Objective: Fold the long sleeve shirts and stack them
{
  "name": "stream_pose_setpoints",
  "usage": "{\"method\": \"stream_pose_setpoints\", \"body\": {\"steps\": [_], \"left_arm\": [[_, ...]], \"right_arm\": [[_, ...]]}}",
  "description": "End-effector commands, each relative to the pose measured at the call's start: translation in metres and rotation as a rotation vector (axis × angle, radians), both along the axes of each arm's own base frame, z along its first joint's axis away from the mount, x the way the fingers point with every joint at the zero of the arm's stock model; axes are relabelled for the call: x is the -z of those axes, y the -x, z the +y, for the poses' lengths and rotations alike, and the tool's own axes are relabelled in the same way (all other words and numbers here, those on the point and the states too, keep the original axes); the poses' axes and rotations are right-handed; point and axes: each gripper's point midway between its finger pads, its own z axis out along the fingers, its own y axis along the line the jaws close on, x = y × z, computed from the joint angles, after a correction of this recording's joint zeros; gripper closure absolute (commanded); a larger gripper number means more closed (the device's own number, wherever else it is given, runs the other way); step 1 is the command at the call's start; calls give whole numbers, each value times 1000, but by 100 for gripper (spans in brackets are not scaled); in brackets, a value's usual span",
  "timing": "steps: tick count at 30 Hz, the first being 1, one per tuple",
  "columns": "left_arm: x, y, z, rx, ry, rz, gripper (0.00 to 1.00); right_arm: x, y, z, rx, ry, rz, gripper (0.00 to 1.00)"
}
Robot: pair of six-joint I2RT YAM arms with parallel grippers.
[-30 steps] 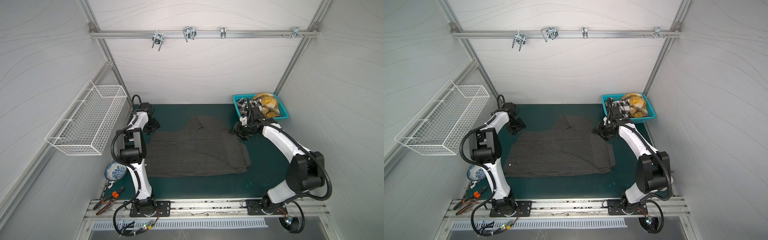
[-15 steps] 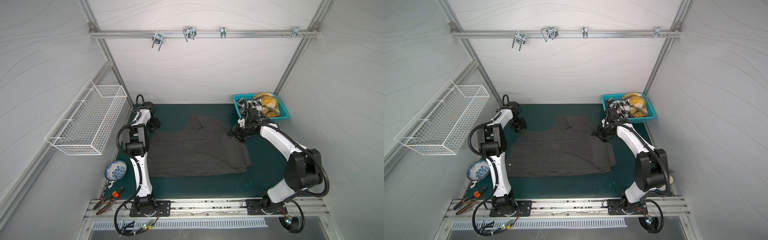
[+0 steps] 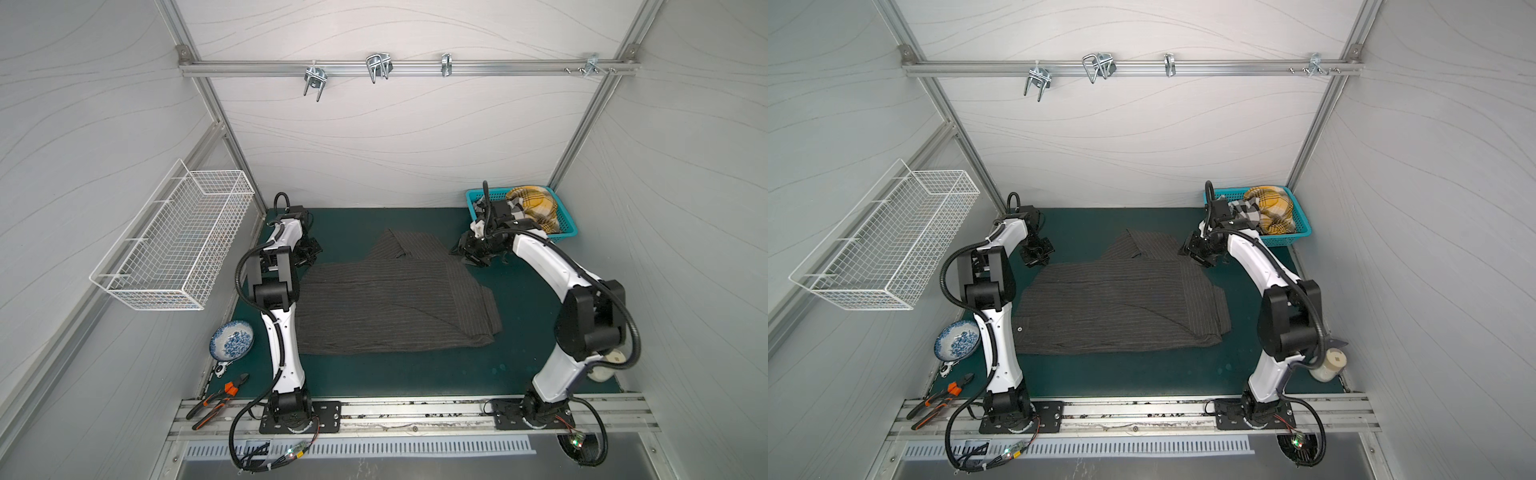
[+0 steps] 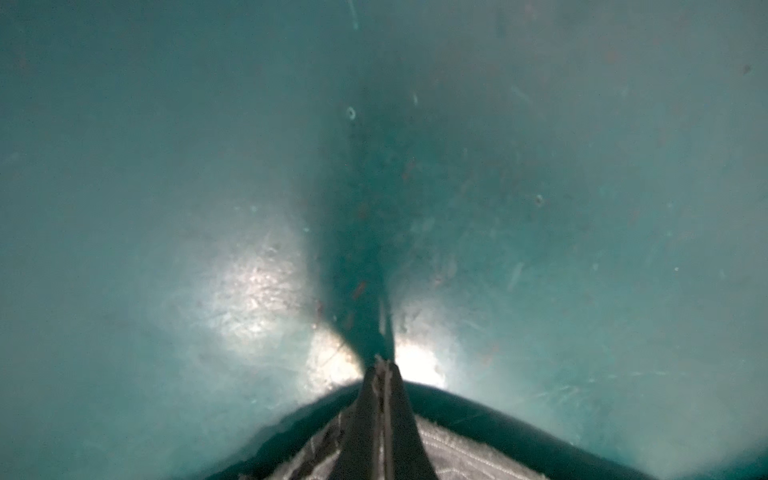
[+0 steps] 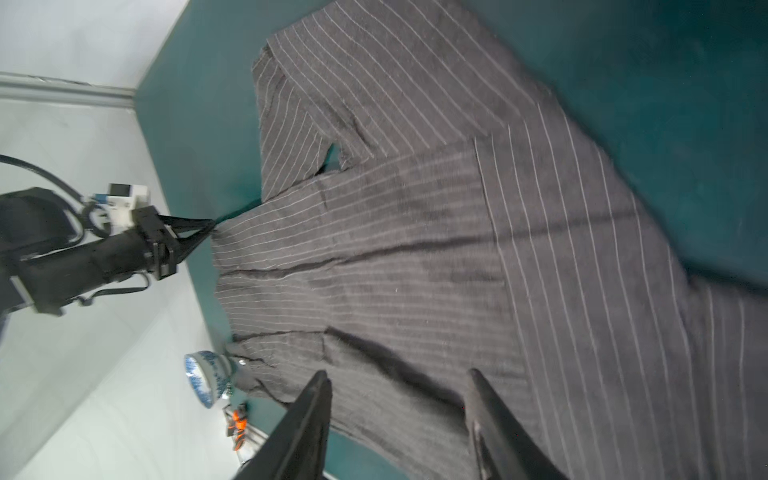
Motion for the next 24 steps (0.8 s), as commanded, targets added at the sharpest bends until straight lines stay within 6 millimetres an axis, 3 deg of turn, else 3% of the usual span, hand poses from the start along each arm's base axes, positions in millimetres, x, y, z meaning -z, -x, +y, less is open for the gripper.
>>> {"method": "stream_pose_setpoints", "body": {"steps": [1,5,12,19,24], "left_arm": [[-35,0,8,-27,-62,-57,100],[-55,15,7,-94,-75,-103,100],[-69,24,-26,-73,-8,-169,100],[-67,20,-29,-70,-4,-168,100],[-64,19,-27,-68,-10,-160,100]], "right_arm": [[33,-18,-12,-74,144,40,45],[64,-54,-24,-115,284,57,45],[96,-96,-27,-132,288,45,42],[138,-95,-22,-210,350,101,47],[149,-91,-13,-248,371,100,51]]}}
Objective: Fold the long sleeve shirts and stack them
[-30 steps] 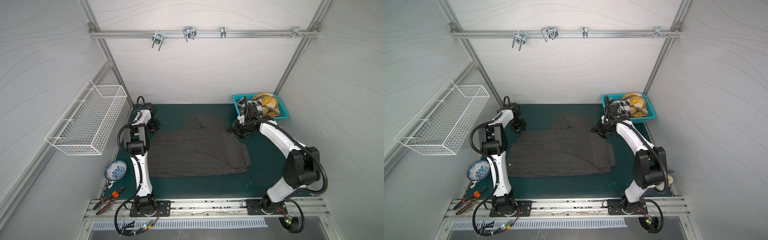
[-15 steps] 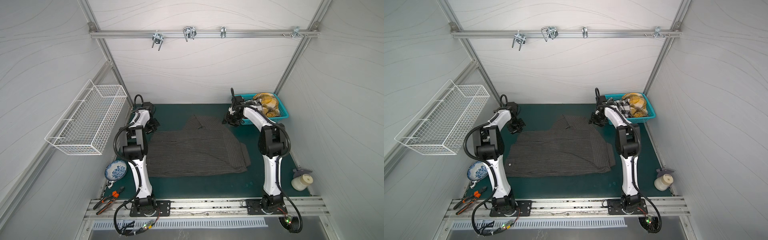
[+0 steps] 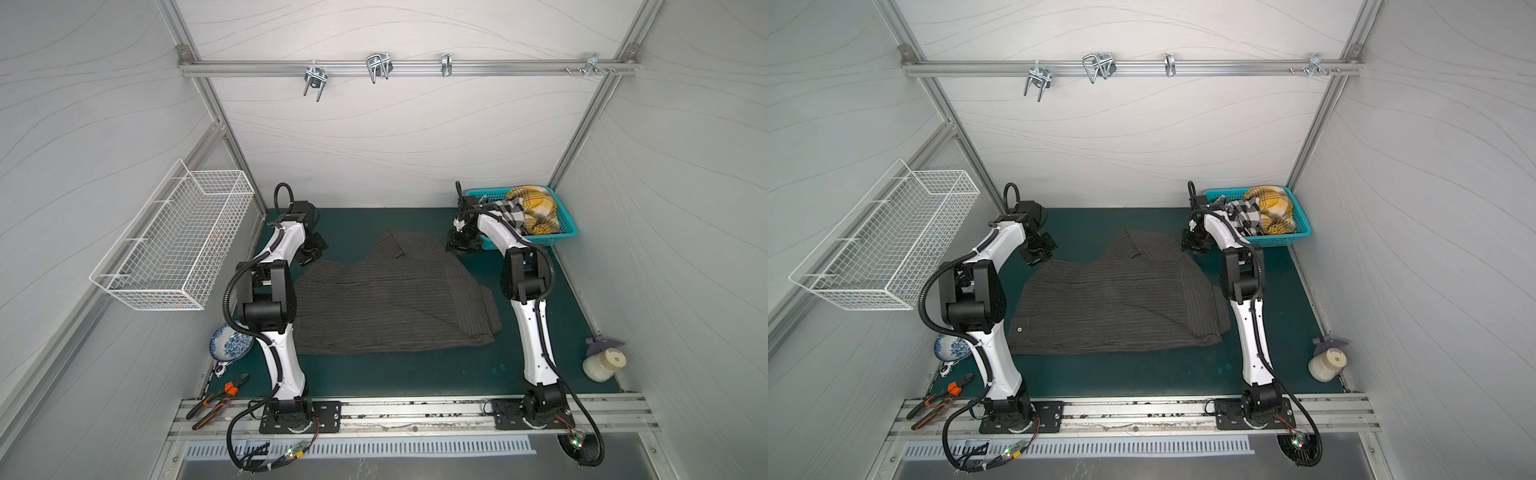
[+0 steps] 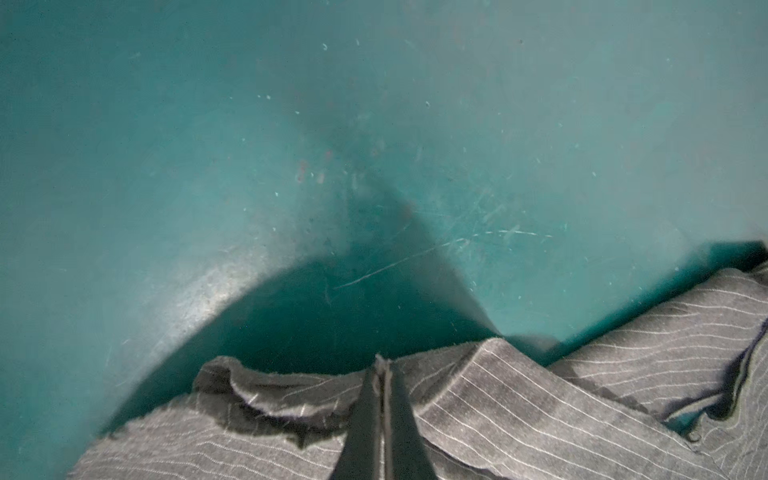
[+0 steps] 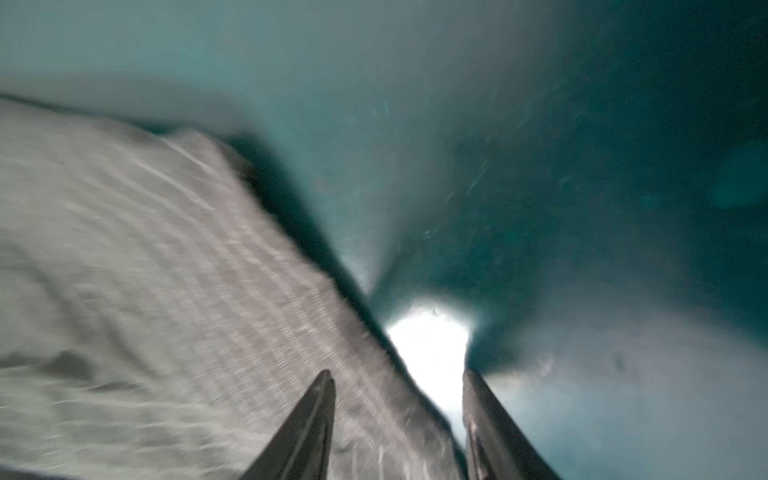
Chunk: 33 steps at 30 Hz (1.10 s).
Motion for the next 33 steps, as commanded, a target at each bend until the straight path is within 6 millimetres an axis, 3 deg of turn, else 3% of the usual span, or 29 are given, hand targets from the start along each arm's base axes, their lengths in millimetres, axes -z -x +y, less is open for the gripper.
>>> {"method": "stream_pose_setpoints", "body": {"steps": [1,12,17,19,22,27,29,33], "left_arm": [[2,-7,5,-17,-6,-11,100],[8,0,11,-41,-4,-1,100],[14,-1,10,-37,0,1,100],[16,-4,11,-35,11,-8,100],[13,-10,21,-75,62,-39,100],[-6,-13,38,-158,147,-120,100],[-13,-12,34,-153,177,-149,100],[-21,-3,21,-140,245,-188,100]], "right_arm": [[23,19,3,-56,52,74,52],[30,25,6,-76,74,82,83],[21,20,8,-86,65,51,100],[13,17,9,-90,59,31,100],[-15,15,11,-92,32,-17,100],[-90,26,15,-69,-66,-140,100],[-111,38,15,-56,-98,-161,100],[-133,67,12,-21,-154,-179,100]]}}
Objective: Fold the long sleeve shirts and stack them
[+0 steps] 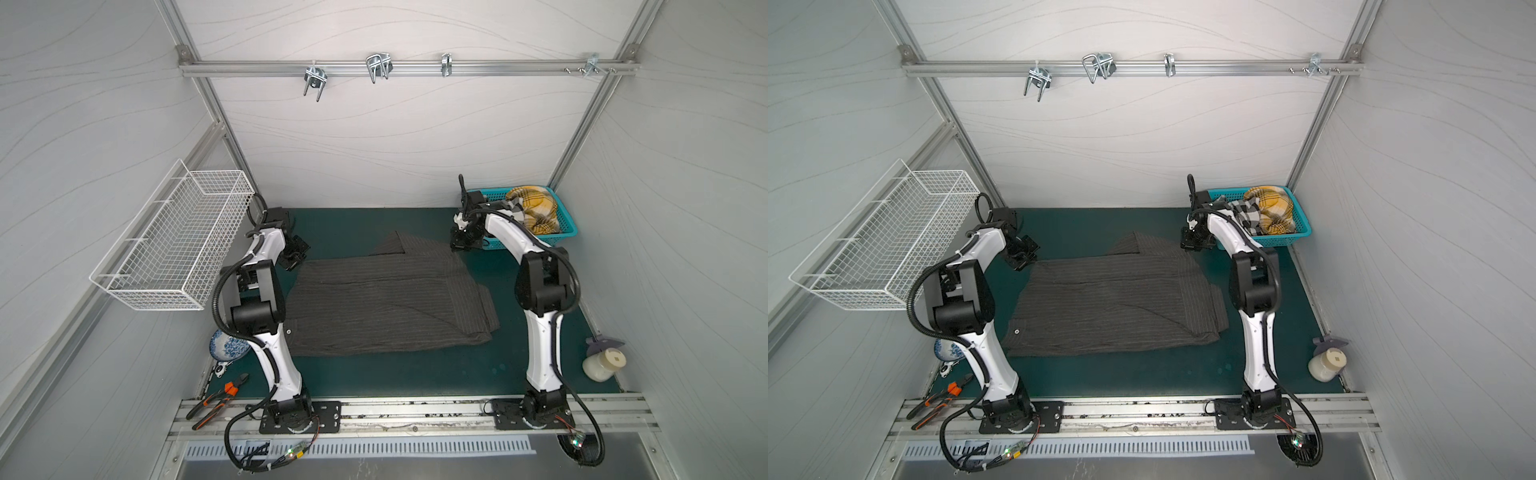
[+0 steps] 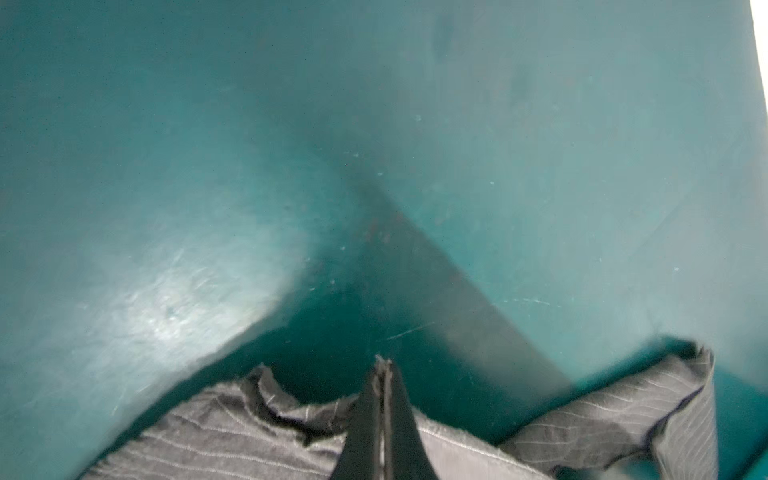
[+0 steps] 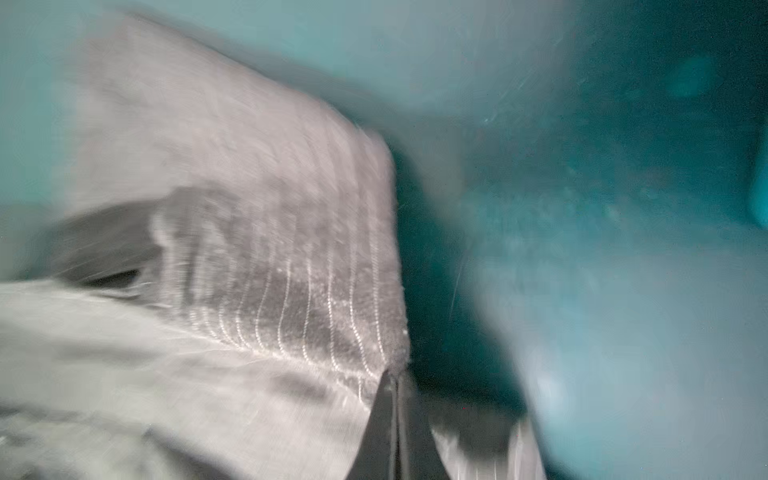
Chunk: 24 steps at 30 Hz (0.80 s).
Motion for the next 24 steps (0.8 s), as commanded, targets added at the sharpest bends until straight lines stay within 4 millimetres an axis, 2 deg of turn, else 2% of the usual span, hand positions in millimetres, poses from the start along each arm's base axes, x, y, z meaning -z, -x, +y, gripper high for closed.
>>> {"method": "stream_pose_setpoints", "body": {"steps": [1,6,10,14,18,22,24], "left_arm": [[-33,-2,-17,11,58,-118,100],[-52,34,-18,-34,57,-190,100],[-56,74,-11,-76,-11,-204,100],[-28,109,-4,-114,-51,-155,100],[1,131,14,-190,-18,-82,100],[8,136,23,-210,0,-66,100],[6,133,23,-215,13,-64,100]], "right_arm": [[-42,20,6,20,-98,-58,100],[-55,56,12,25,-159,-36,100],[-40,86,4,60,-134,26,100],[-5,108,-8,91,-92,93,100],[26,127,-30,163,-14,156,100],[36,141,-42,201,4,176,100],[33,145,-43,201,2,173,100]]}}
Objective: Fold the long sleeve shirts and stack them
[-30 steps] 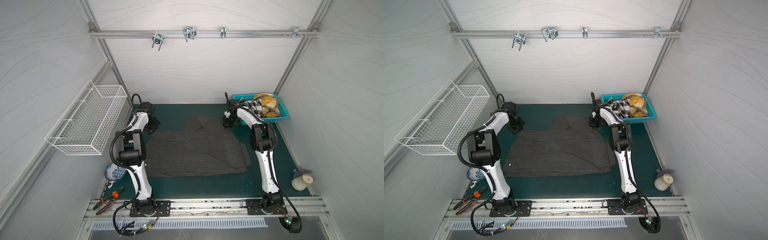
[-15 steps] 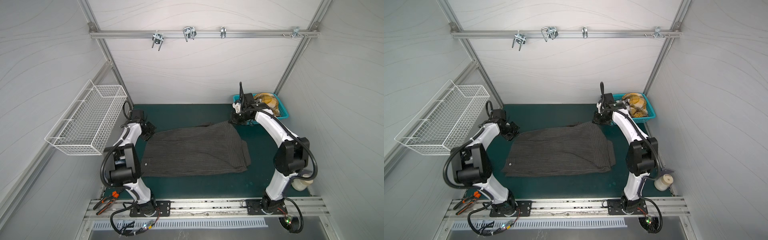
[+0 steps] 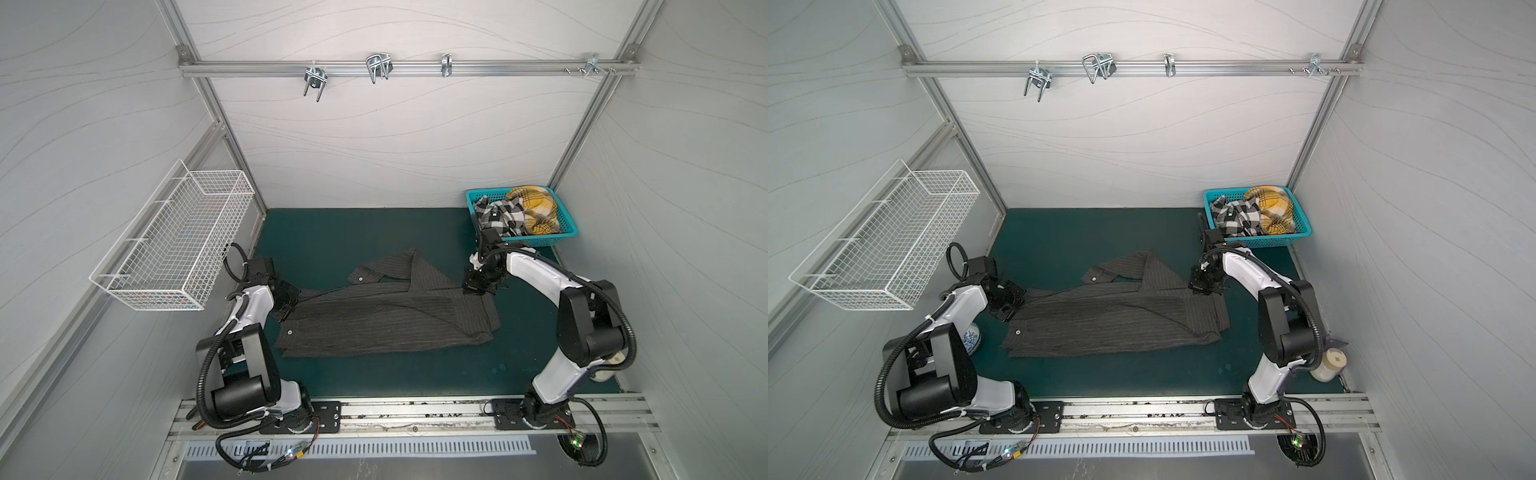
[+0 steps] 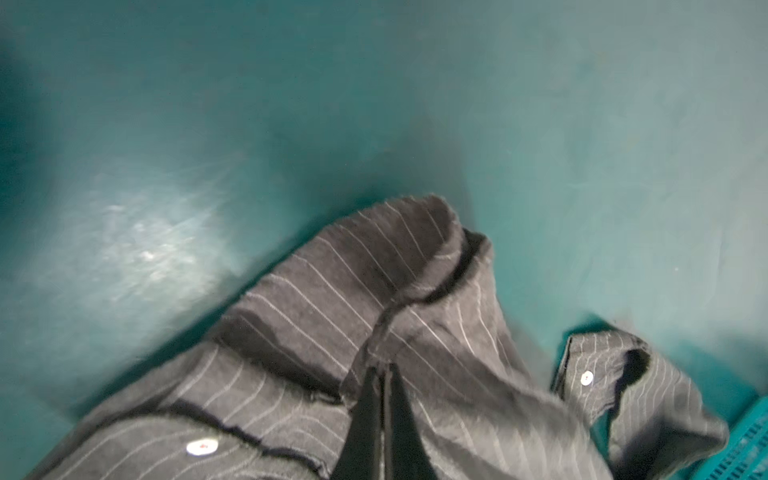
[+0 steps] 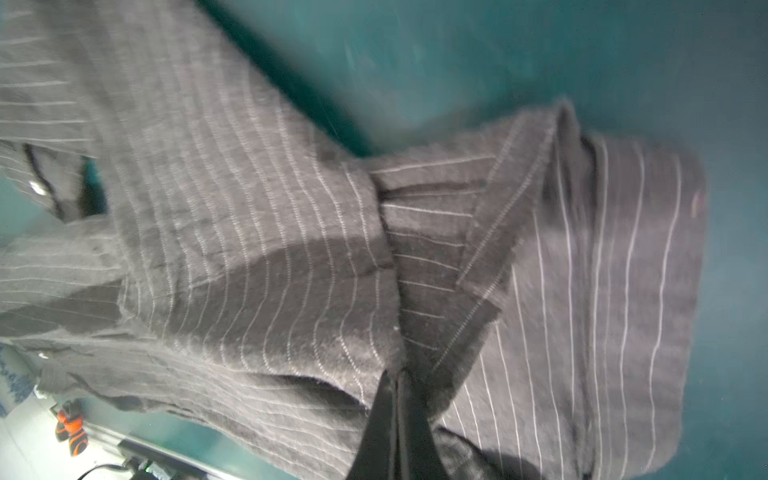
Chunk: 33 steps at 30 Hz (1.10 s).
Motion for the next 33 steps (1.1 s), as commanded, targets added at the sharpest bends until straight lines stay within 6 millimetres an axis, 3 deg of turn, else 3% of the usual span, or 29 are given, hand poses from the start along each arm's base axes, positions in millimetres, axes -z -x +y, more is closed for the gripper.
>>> {"method": "stream_pose_setpoints", "body": {"steps": [1,5,8,13,15,17,19,20,23,27,30,33], "left_arm": [[-14,-20,11,-12,-18,-66,100],[-24,-28,8,-13,6,-101,100],[-27,-18,10,-20,-23,-81,100],[-1,3,3,-23,-7,-16,100],[13,13,-5,-26,35,30,87],[18,26,-5,-52,24,56,59],[12,33,1,-73,-19,63,40],[4,32,5,-81,-36,57,37],[-24,26,10,-93,-64,30,36],[-42,16,-5,-66,-44,11,40],[-28,5,-27,8,-13,42,53],[-2,1,-40,38,50,85,68]], "right_arm": [[-20,-3,-10,41,10,-73,100],[-28,-1,-12,47,12,-87,100],[-27,2,-13,36,18,-86,100],[1,24,-4,11,14,-35,100],[13,30,-3,16,21,-11,100],[18,34,-3,22,22,2,99],[13,33,-2,16,17,-4,67],[7,32,-1,10,15,-15,56],[-18,28,-1,4,7,-67,44],[-42,17,-1,11,12,-112,41],[-47,-1,11,-8,-20,-118,41],[-62,-26,42,-91,-97,-145,37]]}}
